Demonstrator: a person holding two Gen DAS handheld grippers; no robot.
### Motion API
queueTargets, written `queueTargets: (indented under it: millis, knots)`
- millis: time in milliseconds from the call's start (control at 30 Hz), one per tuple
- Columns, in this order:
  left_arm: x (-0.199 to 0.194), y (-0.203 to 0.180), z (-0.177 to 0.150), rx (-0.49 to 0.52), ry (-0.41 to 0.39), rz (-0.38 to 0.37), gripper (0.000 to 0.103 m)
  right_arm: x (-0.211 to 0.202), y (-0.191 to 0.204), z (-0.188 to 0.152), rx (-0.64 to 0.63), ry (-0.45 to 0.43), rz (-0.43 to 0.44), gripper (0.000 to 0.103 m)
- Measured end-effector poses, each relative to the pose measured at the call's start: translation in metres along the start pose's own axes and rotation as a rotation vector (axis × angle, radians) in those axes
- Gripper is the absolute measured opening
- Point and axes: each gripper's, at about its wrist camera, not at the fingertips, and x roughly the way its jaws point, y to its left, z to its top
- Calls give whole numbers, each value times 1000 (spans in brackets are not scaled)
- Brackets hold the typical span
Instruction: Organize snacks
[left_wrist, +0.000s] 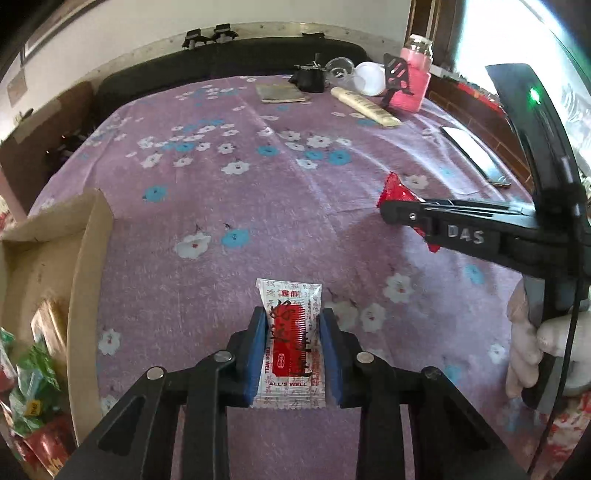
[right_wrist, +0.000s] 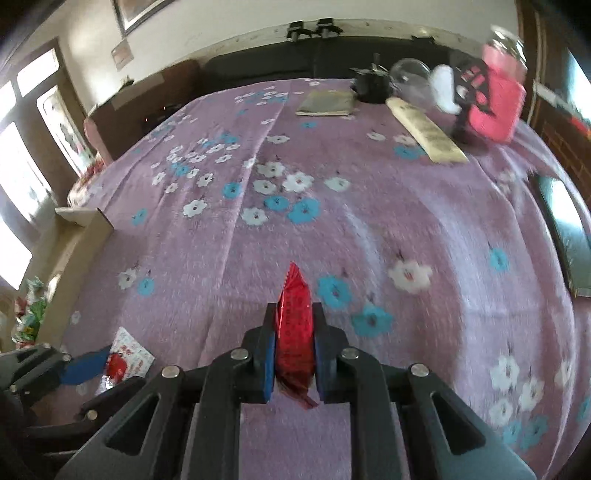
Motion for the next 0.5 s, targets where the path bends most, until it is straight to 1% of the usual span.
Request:
queueTargets:
  millis: [33,100,233,400,500]
  knots:
    - [-4,2,-1,-11,-8,-6,23,-4,-3,-1,15,-2,16,15]
    - [-12,6,-1,-30,-21,-27,23,-15,-5,-3,34,-13,36,15]
    - [-38,15,-7,-55,-66,-27,23,-42,2,-9,26,-46,59,15]
    - [-64,33,-16,-110,-115,-49,23,-68,21,-19,15,-71,91,15]
    - [-89,51,-23,-147,-157,-32,23,-77,41,-21,-11,-64,136,15]
